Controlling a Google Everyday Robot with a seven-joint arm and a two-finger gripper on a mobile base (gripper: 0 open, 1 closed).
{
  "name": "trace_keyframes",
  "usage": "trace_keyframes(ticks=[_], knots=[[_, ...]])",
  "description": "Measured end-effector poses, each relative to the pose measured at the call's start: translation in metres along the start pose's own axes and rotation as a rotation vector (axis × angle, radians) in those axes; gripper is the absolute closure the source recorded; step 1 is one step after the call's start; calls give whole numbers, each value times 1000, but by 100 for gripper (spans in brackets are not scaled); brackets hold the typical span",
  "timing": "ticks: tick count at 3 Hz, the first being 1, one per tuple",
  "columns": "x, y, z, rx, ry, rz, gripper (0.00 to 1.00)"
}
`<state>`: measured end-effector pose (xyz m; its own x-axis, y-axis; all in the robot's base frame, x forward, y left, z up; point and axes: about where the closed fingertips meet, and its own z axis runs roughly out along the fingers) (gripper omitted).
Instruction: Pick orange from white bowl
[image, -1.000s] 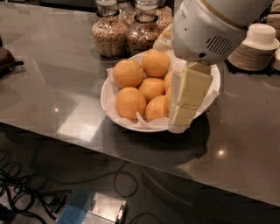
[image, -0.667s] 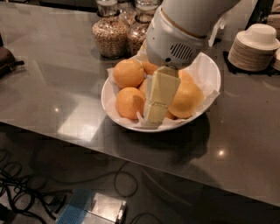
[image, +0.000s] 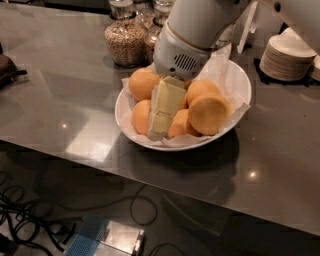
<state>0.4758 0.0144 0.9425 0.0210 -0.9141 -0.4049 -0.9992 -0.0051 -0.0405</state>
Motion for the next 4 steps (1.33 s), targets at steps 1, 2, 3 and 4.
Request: trace_keyframes(ticks=[1, 2, 3, 4], knots=[[0, 0, 0, 1, 0, 1, 19], [3, -3, -2, 12, 1, 12, 33], [20, -18, -19, 70, 15, 67, 25], [40, -30, -35, 122, 29, 130, 20]])
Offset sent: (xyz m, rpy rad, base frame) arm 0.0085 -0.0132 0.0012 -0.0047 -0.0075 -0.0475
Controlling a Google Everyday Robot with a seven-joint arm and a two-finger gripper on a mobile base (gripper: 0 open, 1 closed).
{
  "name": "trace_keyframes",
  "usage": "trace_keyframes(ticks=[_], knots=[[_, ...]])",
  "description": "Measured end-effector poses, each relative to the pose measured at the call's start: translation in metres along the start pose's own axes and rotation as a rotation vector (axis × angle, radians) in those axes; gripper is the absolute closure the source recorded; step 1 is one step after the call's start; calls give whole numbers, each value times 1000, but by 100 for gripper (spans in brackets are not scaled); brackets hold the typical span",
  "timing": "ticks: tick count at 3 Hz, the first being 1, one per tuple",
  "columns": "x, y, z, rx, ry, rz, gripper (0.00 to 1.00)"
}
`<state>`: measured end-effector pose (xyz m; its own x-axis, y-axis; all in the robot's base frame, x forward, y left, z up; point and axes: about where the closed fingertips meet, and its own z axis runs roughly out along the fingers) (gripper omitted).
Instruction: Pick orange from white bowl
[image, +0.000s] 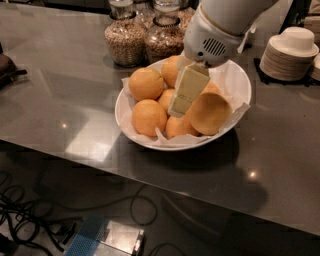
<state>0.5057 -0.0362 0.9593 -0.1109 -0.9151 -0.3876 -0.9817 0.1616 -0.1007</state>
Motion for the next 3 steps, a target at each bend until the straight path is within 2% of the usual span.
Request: trace_keyframes(ticks=[1, 2, 3], knots=[[17, -6, -1, 15, 0, 52, 24], [30, -3, 6, 4, -10, 89, 30], [46, 5, 11, -13, -17, 126, 30]])
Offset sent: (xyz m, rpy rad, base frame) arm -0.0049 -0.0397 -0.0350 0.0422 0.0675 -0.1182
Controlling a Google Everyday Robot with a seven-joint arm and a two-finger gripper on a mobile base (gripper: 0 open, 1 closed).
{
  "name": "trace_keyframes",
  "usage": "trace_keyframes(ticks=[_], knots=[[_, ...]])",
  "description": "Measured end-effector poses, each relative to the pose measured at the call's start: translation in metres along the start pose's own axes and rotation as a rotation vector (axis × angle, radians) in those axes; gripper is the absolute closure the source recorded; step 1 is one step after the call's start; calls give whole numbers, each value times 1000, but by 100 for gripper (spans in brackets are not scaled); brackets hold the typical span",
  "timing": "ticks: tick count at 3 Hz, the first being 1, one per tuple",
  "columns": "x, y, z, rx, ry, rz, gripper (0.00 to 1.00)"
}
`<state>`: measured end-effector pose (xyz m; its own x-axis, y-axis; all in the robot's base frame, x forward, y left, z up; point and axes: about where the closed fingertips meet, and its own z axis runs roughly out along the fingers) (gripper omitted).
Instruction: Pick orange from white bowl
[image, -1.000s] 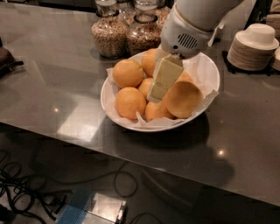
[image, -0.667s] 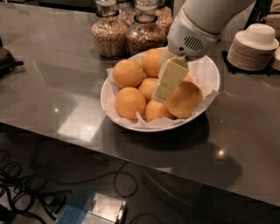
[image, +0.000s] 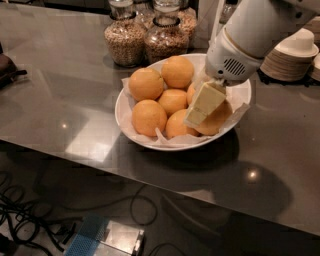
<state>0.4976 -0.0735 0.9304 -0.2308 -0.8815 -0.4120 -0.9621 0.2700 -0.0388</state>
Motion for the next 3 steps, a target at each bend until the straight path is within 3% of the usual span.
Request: trace_keyframes(ticks=[1, 3], knots=[[16, 6, 3, -11, -4, 38, 30], [17, 6, 2, -14, -9, 57, 34]])
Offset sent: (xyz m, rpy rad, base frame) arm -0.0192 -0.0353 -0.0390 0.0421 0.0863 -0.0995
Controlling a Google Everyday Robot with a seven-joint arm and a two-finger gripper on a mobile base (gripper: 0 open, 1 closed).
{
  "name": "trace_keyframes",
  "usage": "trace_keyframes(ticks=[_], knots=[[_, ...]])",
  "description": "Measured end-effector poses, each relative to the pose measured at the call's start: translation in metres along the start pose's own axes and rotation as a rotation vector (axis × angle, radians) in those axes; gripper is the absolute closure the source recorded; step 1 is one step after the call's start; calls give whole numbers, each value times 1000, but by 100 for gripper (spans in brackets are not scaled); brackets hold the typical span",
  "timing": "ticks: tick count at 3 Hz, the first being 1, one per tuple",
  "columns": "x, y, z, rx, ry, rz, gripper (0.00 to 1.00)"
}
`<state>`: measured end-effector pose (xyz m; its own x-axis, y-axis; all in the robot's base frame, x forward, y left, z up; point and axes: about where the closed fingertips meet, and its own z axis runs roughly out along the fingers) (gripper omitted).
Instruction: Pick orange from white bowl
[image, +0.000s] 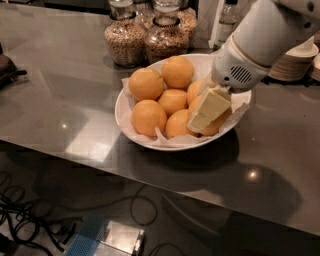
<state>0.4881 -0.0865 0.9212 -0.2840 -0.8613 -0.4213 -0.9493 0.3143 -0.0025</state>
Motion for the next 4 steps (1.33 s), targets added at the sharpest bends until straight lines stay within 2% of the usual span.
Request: trace_keyframes(ticks=[2, 3, 4], knots=[[13, 2, 0, 10, -12, 47, 33], [37, 3, 4, 22, -20, 111, 33], [37, 4, 3, 22, -20, 119, 33]])
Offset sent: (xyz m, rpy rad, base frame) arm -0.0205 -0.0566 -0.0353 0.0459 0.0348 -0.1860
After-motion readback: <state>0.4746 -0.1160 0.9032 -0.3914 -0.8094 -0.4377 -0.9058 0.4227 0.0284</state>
